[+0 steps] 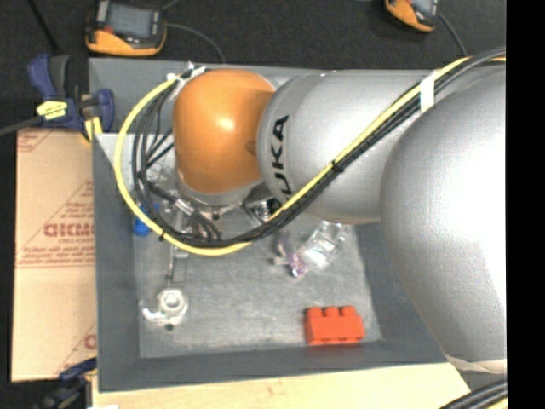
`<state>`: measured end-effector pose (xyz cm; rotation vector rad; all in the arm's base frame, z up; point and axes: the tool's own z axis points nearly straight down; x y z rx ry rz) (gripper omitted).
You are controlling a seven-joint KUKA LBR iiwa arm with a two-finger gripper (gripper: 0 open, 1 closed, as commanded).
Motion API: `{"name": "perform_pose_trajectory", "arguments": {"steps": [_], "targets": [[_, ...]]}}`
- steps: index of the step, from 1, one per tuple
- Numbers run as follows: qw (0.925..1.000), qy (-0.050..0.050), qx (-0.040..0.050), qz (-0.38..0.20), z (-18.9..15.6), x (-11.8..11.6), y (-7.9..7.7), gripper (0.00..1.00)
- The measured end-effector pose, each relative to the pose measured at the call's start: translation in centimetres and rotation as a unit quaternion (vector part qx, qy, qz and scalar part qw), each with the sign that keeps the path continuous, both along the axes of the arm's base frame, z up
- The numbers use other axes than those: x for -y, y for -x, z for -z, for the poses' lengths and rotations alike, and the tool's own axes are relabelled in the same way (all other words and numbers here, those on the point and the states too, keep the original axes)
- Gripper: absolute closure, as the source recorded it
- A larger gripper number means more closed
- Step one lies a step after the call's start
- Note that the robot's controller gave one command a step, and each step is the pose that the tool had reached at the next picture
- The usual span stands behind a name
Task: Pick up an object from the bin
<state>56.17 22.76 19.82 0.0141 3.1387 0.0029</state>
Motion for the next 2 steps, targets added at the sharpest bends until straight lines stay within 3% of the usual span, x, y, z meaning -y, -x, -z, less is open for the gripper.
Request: {"name": "perform_pose_trajectory", "arguments": {"steps": [1, 2], "targets": [[0.9985, 0.003, -0.0049, -0.055, 11.62, 1.84, 4.74, 0.0], [0.9987, 0.0, 0.0003, -0.052, 11.06, 1.68, 4.37, 1.0]]}}
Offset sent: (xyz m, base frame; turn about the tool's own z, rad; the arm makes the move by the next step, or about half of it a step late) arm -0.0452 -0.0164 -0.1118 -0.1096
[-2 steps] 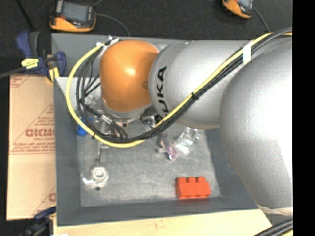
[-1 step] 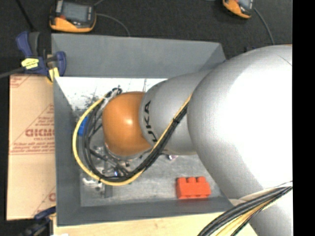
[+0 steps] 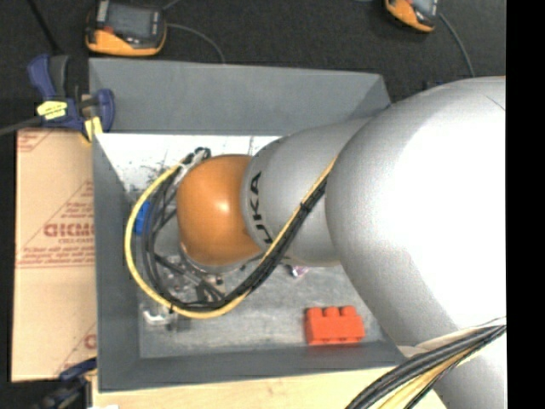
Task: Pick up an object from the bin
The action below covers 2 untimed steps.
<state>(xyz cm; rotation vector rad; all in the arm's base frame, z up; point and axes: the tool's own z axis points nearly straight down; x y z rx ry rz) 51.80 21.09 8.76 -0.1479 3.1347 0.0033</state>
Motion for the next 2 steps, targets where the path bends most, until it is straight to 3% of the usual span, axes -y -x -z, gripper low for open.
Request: {"name": "perform_pose_trajectory", "arguments": {"steps": [1, 2], "targets": [[0.9992, -0.002, 0.0016, 0.039, -7.8, -2.5, 2.5, 1.0], [0.999, 0.0, 0.0003, 0.045, -8.0, -1.4, 2.2, 1.0]]}}
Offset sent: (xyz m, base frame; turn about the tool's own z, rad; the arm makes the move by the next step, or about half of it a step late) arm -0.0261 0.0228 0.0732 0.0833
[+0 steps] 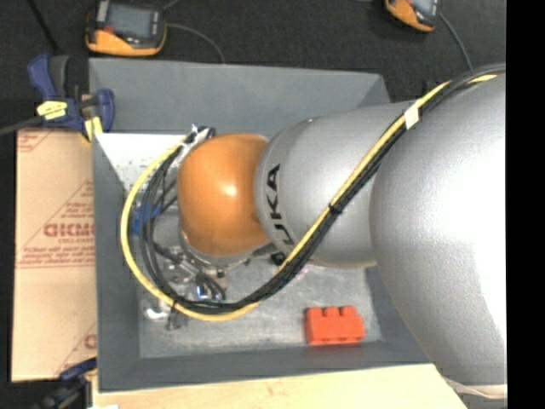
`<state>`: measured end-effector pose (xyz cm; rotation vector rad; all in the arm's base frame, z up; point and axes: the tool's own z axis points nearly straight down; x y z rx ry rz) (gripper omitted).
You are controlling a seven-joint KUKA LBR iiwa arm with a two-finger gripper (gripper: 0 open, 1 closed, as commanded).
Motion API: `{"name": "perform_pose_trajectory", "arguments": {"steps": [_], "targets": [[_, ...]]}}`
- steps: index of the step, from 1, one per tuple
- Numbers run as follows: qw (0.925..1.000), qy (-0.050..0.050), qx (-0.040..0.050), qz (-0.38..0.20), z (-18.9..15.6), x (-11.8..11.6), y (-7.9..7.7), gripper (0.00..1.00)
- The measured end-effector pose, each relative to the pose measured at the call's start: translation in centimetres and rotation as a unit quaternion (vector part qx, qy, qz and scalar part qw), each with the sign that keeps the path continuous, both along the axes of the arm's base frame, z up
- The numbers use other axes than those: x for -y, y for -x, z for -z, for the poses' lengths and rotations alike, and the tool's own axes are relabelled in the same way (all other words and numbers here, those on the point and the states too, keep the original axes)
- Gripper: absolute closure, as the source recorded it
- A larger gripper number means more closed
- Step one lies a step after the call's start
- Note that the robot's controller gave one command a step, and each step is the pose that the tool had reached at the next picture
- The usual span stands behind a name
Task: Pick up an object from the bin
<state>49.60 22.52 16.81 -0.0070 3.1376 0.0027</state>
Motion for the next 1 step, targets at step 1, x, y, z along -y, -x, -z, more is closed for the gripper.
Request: {"name": "perform_pose_trajectory", "arguments": {"steps": [1], "targets": [[1.0, -0.001, 0.0007, 0.0, -4.59, -0.38, 2.22, 1.0]]}}
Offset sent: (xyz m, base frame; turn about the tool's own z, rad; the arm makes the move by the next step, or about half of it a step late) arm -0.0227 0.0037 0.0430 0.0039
